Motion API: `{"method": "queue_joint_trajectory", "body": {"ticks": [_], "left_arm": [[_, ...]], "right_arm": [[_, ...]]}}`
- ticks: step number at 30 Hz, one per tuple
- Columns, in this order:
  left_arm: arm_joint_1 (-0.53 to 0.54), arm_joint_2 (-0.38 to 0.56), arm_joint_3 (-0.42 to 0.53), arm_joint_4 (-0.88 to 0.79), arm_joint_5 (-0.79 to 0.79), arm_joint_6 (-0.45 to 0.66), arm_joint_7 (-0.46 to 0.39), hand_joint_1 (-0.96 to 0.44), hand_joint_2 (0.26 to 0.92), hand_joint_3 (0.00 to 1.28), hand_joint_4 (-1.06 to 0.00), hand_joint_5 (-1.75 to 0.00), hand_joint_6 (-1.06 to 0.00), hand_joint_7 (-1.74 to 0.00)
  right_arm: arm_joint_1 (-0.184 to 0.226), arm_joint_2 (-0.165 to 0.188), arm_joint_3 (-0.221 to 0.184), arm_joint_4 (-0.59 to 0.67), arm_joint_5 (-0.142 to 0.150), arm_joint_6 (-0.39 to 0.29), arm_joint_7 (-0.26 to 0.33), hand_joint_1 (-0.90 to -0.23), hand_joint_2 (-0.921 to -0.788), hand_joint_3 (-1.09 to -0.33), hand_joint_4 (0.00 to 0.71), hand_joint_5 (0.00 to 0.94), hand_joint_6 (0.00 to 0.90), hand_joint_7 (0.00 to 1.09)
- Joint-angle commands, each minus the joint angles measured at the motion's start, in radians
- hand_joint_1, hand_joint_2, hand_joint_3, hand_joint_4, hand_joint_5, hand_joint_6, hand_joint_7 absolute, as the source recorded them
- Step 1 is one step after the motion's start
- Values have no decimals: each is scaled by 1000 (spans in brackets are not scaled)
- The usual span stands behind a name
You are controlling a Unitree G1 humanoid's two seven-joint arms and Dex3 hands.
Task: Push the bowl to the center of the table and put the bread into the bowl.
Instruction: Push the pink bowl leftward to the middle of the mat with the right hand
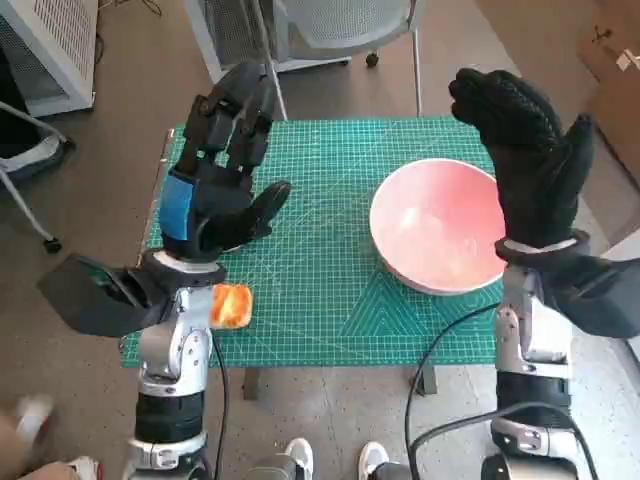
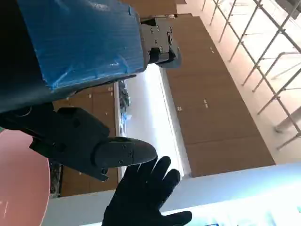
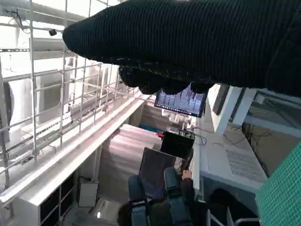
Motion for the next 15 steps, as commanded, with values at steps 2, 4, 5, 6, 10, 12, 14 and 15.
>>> {"method": "queue_joint_trajectory", "body": {"ticks": [2,4,5,6,10,12,14,15], "left_arm": [[5,7,-5,8,12,-16,-5,-334,714,468,-69,-13,1,-586],[5,8,-5,8,13,-17,-5,-336,714,469,-68,-13,1,-586],[6,9,-5,8,13,-16,-5,-338,714,469,-68,-12,1,-586],[7,9,-5,7,13,-16,-5,-340,714,469,-68,-12,1,-586],[8,9,-7,9,16,-19,-4,-341,713,470,-68,-12,1,-586],[7,10,-8,10,19,-19,-3,-337,713,471,-68,-12,1,-586],[8,10,-8,11,20,-21,-4,-335,713,472,-67,-11,1,-586],[8,10,-8,11,20,-21,-5,-335,713,472,-67,-11,1,-586]], "right_arm": [[4,-2,-2,21,3,7,9,-602,-921,-619,344,0,417,2],[5,-2,-2,21,5,7,12,-603,-921,-619,344,0,417,2],[6,-2,-2,19,6,9,13,-604,-921,-618,344,0,417,2],[7,-2,-2,18,6,10,14,-604,-921,-619,344,0,417,2],[7,-4,-2,16,7,11,17,-604,-921,-619,343,0,417,2],[6,-4,-2,20,6,7,18,-605,-921,-618,343,0,417,2],[5,-4,-2,22,3,4,18,-607,-921,-617,343,0,416,2],[4,-4,-2,23,2,3,17,-608,-921,-617,343,0,416,1]]}}
